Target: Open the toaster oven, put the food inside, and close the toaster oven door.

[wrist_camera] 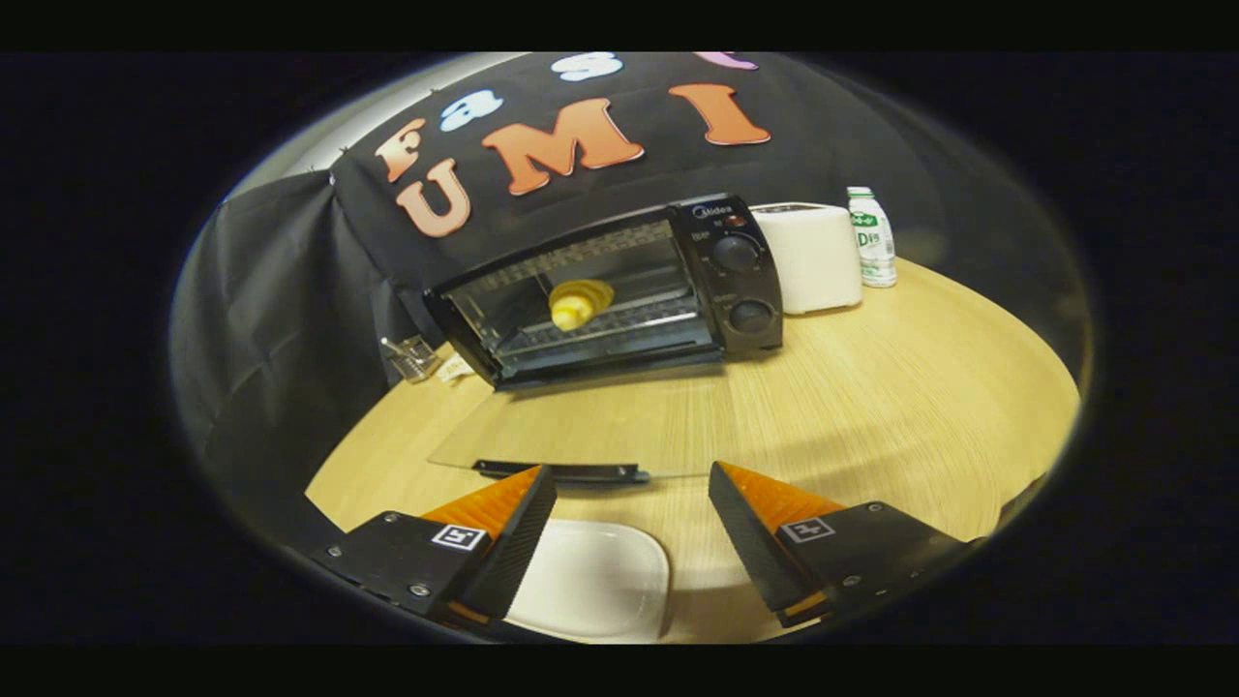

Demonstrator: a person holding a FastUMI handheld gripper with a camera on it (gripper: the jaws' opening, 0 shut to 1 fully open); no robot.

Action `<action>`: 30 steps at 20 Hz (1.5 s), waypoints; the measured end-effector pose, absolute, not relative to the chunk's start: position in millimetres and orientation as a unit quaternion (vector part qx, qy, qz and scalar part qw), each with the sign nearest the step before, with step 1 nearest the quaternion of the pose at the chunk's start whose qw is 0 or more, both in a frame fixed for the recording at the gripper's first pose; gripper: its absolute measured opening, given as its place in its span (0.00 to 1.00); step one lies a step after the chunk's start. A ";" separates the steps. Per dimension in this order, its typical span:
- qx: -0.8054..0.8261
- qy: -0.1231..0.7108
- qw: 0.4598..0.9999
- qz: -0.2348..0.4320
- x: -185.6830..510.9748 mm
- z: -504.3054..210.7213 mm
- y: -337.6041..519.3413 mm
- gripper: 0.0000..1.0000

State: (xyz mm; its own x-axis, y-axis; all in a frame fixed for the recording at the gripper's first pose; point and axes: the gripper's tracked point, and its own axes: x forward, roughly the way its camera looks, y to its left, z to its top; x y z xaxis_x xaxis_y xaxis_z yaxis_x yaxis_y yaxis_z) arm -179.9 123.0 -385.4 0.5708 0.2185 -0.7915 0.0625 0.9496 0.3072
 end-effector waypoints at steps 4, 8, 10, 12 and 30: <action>0.170 0.474 0.862 0.060 -183.5 -395.0 133.7 0.95; 0.175 0.479 0.858 0.064 -169.0 -410.6 144.2 0.95; 0.185 0.478 0.854 0.092 -165.4 -407.0 161.6 0.95; 0.157 0.470 0.863 0.096 -158.1 -407.1 163.6 0.96; 0.157 0.347 0.920 0.092 -4.0 -314.7 151.3 1.00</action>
